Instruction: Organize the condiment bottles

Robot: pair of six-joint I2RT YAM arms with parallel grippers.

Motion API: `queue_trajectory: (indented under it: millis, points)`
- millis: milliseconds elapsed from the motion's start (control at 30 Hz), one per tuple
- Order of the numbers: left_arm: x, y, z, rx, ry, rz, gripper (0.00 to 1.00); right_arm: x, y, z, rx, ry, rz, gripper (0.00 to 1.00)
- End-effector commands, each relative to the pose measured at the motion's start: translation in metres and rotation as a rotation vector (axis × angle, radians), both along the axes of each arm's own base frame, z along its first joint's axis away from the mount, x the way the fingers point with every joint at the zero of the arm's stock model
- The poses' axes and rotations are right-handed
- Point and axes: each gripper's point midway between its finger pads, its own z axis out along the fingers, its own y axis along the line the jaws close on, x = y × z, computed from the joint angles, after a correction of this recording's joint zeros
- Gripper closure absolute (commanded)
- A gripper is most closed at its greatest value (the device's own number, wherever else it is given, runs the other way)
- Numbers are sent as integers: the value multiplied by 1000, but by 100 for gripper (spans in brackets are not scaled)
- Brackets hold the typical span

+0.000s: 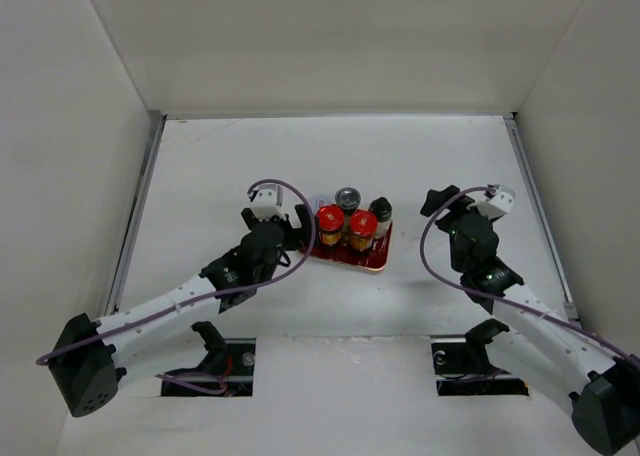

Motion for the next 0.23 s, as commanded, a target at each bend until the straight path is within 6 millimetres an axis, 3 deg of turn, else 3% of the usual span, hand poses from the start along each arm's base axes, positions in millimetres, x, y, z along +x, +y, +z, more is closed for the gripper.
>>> queue_trajectory:
  millis: [0, 200]
  points:
    - [1, -9, 26, 3, -66, -8, 0, 4, 4, 18, 81, -75, 11, 0]
    - [-4, -8, 27, 30, -97, -8, 0, 10, 12, 11, 63, -43, 33, 0]
